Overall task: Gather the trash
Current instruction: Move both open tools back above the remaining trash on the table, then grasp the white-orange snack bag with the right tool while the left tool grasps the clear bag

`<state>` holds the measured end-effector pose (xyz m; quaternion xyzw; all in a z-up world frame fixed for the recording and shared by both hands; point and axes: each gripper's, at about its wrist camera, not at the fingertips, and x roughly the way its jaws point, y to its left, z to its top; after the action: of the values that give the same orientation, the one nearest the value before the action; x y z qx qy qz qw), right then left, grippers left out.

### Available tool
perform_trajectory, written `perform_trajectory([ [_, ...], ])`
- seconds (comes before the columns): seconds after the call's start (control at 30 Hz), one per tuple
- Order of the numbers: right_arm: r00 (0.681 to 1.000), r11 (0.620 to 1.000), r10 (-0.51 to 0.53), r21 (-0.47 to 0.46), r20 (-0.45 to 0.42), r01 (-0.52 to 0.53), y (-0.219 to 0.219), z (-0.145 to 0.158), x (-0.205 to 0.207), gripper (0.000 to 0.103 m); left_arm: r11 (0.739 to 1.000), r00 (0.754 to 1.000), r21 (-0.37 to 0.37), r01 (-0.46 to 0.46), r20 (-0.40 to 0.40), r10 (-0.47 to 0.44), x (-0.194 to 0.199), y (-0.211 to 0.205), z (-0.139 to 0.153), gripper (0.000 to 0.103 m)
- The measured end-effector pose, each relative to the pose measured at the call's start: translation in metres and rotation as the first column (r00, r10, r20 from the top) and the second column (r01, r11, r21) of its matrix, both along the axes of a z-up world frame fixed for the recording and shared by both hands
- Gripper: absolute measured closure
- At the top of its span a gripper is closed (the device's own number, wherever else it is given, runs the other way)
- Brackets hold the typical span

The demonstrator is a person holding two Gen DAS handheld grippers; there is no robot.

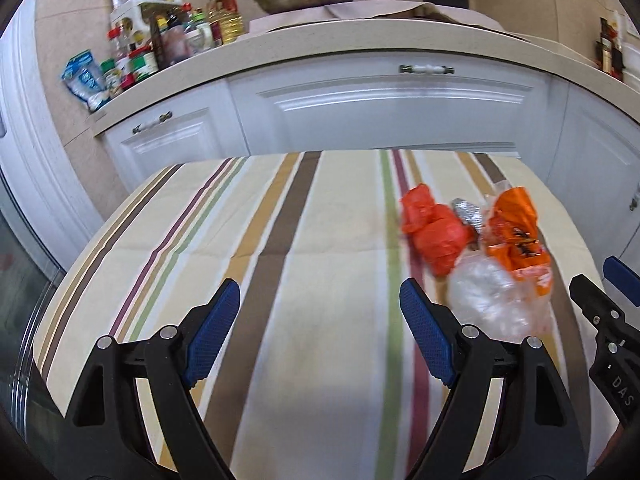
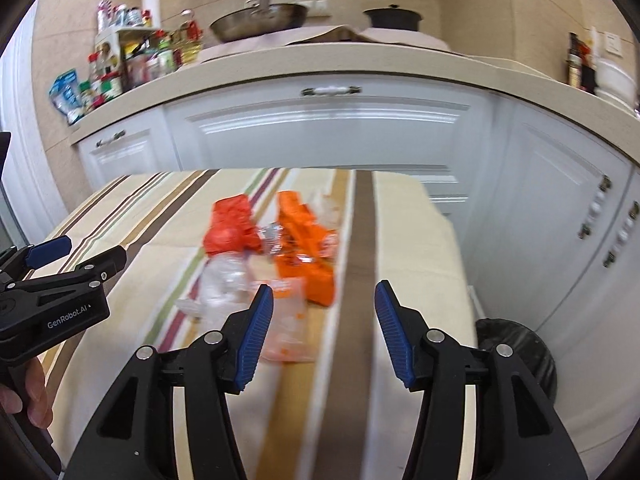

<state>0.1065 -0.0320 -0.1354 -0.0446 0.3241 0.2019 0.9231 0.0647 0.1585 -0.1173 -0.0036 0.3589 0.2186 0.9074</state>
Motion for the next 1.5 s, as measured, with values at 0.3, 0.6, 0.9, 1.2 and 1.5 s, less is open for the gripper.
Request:
perform_trajectory([
  [0.3,0.999,0.997,0.017,-0.075,-0.031,-0.019,0.032,-0.01,0.006,0.051,0.999,1.0,-0.046,-0.027,-0.014,0.027,-0.005,0.025,-0.014,0.023],
  [0.6,0.998,0.995,0.006,-0.103,-0.06,-0.012,0.031,-0.016,0.011,0.086,0.997,1.0,-0.072,-0.008,-0.014,0.007,-0.002,0.025,-0.019,0.023],
  [0.9,0.999,0.997,-0.015,-0.075,-0.04,0.012,0.012,-0.008,0.006,0.089,0.996,0.998,-0.071,0.06,-0.008,-0.061,0.005,-0.007,-0.016,0.023],
  [1.2,0.996,0.996,-0.084,-0.039,-0.017,0.084,-0.029,0.0,0.003,0.089,0.99,0.992,-0.056,0.127,-0.001,-0.128,0.018,-0.051,-0.014,0.022],
  [1.5,0.992,0.992,-0.125,-0.006,-0.02,0.125,-0.06,-0.001,0.003,0.089,0.985,0.985,-0.035,0.167,-0.026,-0.168,0.033,-0.084,-0.029,0.015],
])
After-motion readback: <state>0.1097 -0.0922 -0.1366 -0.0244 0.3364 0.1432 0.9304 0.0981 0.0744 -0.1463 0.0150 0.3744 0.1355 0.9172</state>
